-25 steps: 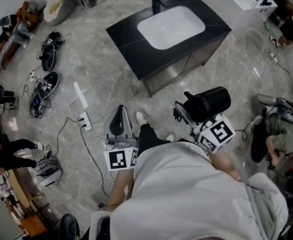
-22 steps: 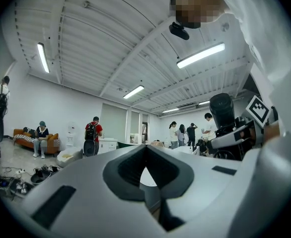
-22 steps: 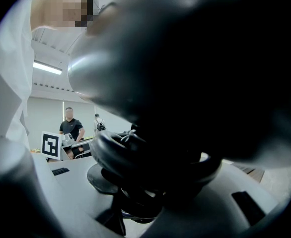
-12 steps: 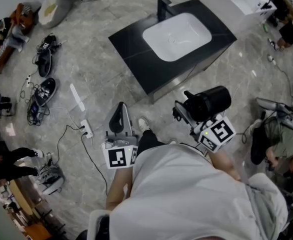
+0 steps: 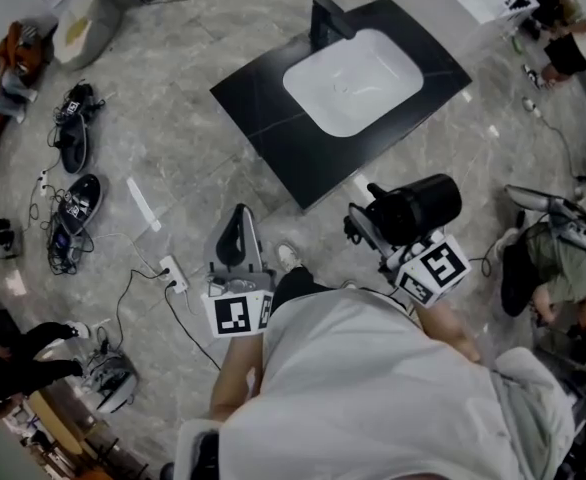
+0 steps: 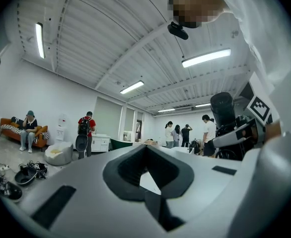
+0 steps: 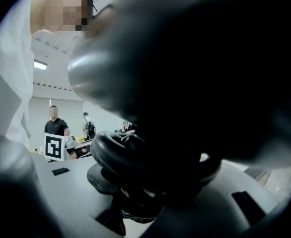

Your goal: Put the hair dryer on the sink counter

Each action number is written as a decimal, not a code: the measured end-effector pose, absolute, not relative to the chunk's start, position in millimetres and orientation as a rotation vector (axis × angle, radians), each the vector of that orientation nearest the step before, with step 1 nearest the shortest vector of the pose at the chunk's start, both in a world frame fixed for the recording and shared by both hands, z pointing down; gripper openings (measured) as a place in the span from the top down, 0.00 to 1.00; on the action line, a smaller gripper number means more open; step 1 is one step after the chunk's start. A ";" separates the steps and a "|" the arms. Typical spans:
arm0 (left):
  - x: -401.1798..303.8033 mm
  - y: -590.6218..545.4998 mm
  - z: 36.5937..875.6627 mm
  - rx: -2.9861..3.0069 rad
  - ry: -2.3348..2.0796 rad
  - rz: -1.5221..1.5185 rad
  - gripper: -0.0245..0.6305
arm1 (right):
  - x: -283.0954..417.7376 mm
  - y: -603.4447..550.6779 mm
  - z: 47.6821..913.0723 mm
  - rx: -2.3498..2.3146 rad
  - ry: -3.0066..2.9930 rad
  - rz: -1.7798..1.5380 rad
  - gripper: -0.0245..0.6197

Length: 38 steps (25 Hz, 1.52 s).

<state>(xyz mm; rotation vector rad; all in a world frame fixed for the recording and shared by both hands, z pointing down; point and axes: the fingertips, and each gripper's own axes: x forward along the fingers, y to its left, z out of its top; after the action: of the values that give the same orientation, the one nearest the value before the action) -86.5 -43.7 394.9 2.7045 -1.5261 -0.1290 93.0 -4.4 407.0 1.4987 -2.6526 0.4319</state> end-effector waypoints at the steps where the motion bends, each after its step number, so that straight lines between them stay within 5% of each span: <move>1: -88.5 -50.0 394.9 2.707 -1.518 -0.136 0.96 | 90.5 -9.4 406.6 1.505 -2.647 0.430 0.65; 19: -126.2 -124.5 401.9 2.719 -1.447 -0.166 0.96 | 49.5 -71.7 406.9 1.552 -2.601 0.453 0.65; 38: -86.9 -131.0 384.6 2.631 -1.673 -0.142 0.96 | 93.4 -109.5 410.1 1.316 -2.679 0.450 0.65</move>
<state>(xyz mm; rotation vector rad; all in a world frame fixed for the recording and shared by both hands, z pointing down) -86.9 -131.0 384.6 2.6312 -1.6730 -0.1419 93.4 -109.5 410.1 1.3156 -2.6786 0.4501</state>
